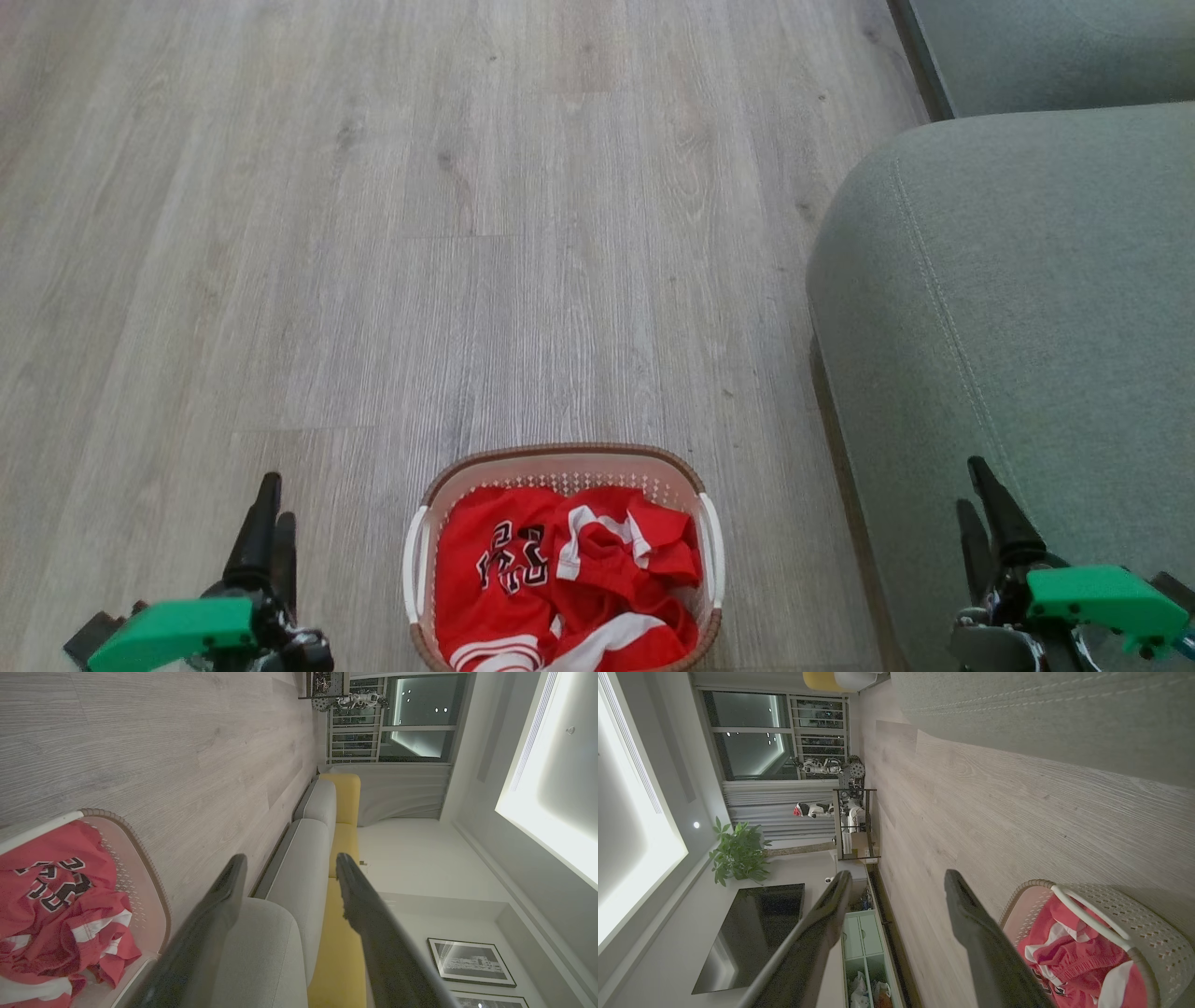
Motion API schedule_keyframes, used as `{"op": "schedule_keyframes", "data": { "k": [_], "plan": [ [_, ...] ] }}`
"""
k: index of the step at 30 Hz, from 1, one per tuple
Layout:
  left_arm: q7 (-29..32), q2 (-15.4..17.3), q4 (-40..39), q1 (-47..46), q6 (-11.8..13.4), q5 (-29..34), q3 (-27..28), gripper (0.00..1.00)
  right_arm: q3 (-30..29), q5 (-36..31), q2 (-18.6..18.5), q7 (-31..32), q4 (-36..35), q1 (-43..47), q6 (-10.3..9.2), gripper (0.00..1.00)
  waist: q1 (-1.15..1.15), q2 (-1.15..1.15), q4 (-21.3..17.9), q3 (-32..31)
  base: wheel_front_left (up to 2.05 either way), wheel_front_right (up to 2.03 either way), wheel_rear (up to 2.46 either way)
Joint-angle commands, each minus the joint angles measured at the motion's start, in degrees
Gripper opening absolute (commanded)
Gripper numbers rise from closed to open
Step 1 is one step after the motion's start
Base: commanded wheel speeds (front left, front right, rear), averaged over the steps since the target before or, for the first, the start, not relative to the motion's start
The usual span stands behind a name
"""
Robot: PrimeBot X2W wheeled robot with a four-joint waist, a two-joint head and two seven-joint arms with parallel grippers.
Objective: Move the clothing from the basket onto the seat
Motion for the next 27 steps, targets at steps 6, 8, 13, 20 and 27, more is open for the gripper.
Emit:
{"op": "schedule_keyframes", "data": {
  "k": [6,8,13,20,27],
  "plan": [
    [-1.5,0.6,-3.6,-2.1,1.0,4.0,-0.3,1.0,0.3,-3.3,-0.4,-1.4,-2.6,-2.6,0.0,1.0,0.0,0.0,0.1,-0.2,0.0,0.0,0.0],
    [-1.8,0.6,-4.2,-2.0,1.3,5.5,-0.5,1.0,0.4,-4.6,-0.4,-1.8,-2.9,-2.6,0.0,1.0,0.0,0.0,0.1,-0.2,0.0,0.0,0.0],
    [-2.7,0.7,-5.7,-1.9,2.2,9.7,-1.3,1.0,0.8,-7.1,-0.4,-2.6,-3.6,-2.6,0.0,1.0,0.0,0.0,0.2,-0.4,0.0,0.0,0.0],
    [-3.7,0.7,-7.2,-1.7,3.1,14.7,-2.2,1.0,1.6,-12.0,-0.4,-3.6,-4.8,-2.6,0.0,1.0,0.0,0.0,0.3,-0.5,0.0,0.0,0.0],
    [-4.9,0.7,-9.0,-1.5,4.1,22.3,-3.4,1.0,2.3,-18.5,-0.5,-4.8,-6.3,-2.5,0.0,1.0,0.0,0.0,0.5,-0.6,0.0,0.0,0.0]
  ]
}}
